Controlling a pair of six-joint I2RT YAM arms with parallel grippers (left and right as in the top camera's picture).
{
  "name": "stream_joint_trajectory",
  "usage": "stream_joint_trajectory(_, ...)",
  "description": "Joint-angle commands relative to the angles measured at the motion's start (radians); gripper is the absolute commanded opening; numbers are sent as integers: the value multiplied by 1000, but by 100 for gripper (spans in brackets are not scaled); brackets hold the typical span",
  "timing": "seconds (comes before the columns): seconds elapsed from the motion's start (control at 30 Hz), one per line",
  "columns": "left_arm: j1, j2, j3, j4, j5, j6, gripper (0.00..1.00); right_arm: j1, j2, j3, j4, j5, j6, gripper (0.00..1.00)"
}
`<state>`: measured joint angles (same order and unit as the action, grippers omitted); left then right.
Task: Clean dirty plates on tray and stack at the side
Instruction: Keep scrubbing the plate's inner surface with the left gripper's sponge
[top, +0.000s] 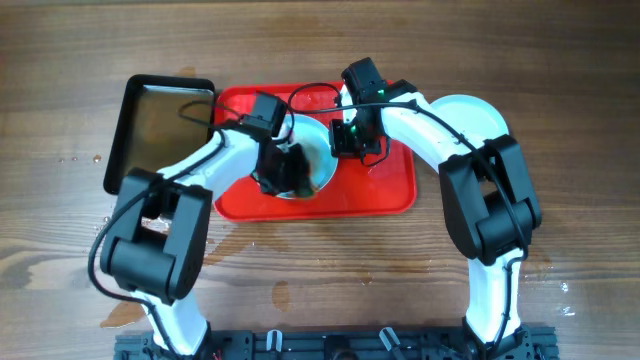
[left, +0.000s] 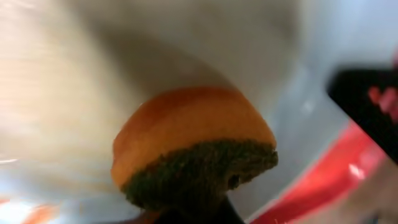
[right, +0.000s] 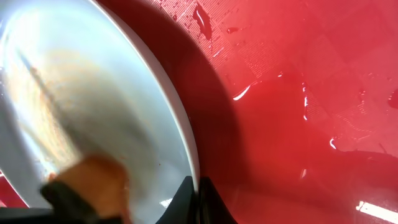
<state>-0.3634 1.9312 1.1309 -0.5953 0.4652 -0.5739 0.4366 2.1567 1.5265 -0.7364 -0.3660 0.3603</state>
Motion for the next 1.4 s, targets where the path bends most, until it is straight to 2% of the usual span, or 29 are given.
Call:
stream_joint_trajectory(0.0,-8,66,-48,57,8,37,4,-2,19,-3,3,-32,-20,4)
stream_joint_trajectory(0.1,1,66,-48,126,-184,-86,4,-2,19,-3,2,-32,-20,4)
stream_joint_trajectory(0.23,2,66,-48,174,-569,-289,4,-2,19,-3,2,-32,-20,4)
stream_joint_trajectory(0.33,2,66,-48,152,-677,-357,4,-2,19,-3,2,-32,-21,5)
stream_joint_trajectory(0.53,-1,66,-48,-34,-584,-356,4,-2,19,-3,3,-32,-20,4)
stream_joint_trajectory(0.67,-2,66,-48,-183,-411,-319,4,-2,19,-3,3,-32,-20,4)
stream_joint_trajectory(0.83,-13,66,-48,-158,-118,-93,4,-2,19,-3,3,-32,-21,4)
stream_joint_trajectory(0.97,-27,66,-48,-86,18,-15,4,-2,19,-3,2,-32,-20,4)
stream_joint_trajectory(1.1,-20,66,-48,13,-3,-13,4,-2,19,-3,3,-32,-20,4)
stream_joint_trajectory(1.17,-13,66,-48,67,-66,-14,4,-2,19,-3,3,-32,-20,4)
stream_joint_trajectory(1.37,-5,66,-48,144,-567,-181,4,-2,19,-3,2,-32,-21,4)
